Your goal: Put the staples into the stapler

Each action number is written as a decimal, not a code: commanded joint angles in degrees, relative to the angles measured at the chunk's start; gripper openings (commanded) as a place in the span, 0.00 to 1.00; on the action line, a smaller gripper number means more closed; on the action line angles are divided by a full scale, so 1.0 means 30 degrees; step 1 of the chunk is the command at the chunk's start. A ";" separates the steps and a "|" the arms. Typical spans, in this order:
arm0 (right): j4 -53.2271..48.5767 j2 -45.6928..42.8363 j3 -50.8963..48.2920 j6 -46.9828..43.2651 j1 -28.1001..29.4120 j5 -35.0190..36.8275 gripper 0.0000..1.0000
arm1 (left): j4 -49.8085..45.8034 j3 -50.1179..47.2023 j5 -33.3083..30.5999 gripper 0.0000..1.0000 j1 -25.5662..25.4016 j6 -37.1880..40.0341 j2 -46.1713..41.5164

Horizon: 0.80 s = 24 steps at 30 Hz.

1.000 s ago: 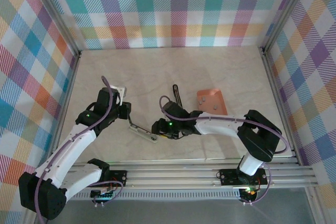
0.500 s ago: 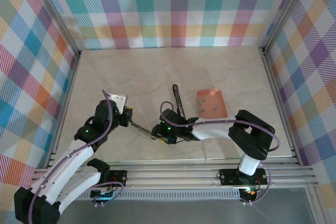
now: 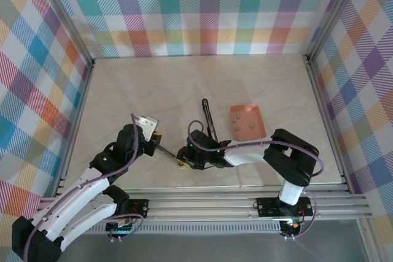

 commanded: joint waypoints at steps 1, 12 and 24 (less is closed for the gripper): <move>-0.0637 -0.0389 -0.0396 -0.0014 0.0355 0.0854 0.38 | 0.1037 0.0174 -0.0683 0.37 -0.0291 0.0185 -0.0096; -0.0176 -0.1119 -0.1108 0.0154 0.0931 0.1172 0.35 | 0.1001 0.0218 -0.0749 0.37 -0.0494 0.0287 0.0020; -0.0336 -0.0495 -0.1978 0.1527 0.0963 0.1354 0.23 | 0.0687 0.0032 0.1606 0.38 -0.1219 -0.0851 -0.0213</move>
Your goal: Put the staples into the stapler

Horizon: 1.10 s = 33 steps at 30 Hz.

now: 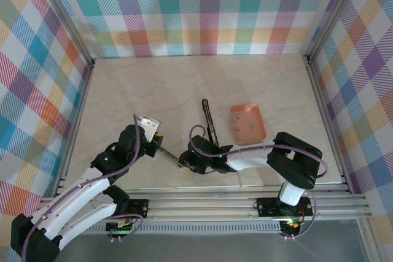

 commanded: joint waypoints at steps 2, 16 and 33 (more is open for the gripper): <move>-0.0847 0.0324 -0.0863 0.0802 0.0176 0.0411 0.23 | 0.0693 -0.0029 0.2172 0.39 -0.0606 -0.1317 -0.0466; -0.1180 0.0342 -0.0808 0.0750 0.0158 0.0600 0.21 | 0.1326 -0.0756 0.6188 0.43 -0.0989 -0.3413 -0.0597; -0.3342 0.0084 -0.0133 -0.1707 -0.0582 -0.0113 0.20 | -0.9592 0.5320 0.9149 0.67 -0.1033 1.3583 0.3696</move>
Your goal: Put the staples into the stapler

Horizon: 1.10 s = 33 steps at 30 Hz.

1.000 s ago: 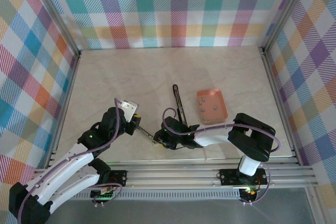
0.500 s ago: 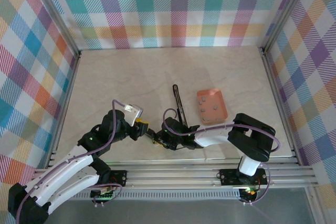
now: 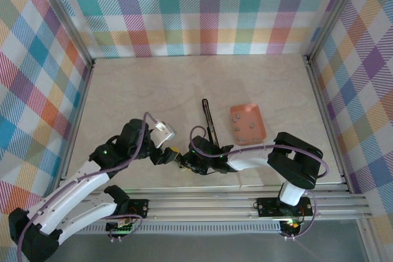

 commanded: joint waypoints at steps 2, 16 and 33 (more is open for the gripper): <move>-0.2345 0.0390 -0.0031 -0.1026 -0.0287 -0.0206 0.20 | -0.6238 0.2009 0.0249 0.67 -0.0224 1.0828 0.3277; -0.1046 0.0547 -0.0285 -0.1664 -0.0315 -0.0753 0.20 | -0.2995 0.2472 0.4981 0.72 0.2249 1.6701 0.7036; -0.0141 0.0264 -0.0798 -0.1861 -0.0355 -0.0727 0.20 | -0.3114 0.2078 0.5693 0.50 0.2325 1.8842 0.9424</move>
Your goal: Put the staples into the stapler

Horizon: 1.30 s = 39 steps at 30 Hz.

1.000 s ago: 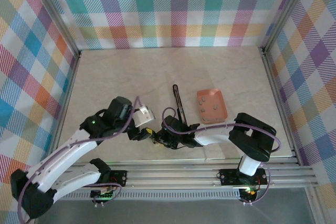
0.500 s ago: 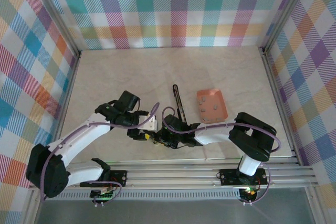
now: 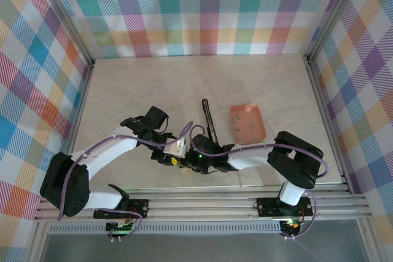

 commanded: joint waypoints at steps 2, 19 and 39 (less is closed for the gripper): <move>-0.0653 0.0215 -0.0681 -0.0436 -0.0105 0.0149 0.20 | -0.0122 -0.0051 0.0405 0.43 0.0073 0.0966 0.0300; -0.1239 -0.3550 -0.2796 -0.1305 -0.0095 0.1762 0.36 | -0.0273 -0.0107 -0.0252 0.26 -0.0014 0.1229 0.0635; 0.0679 -0.3559 -0.1380 -0.1621 -0.0094 0.0499 0.47 | 0.3508 -0.1474 -0.3097 0.63 -0.0102 -0.5854 -0.3017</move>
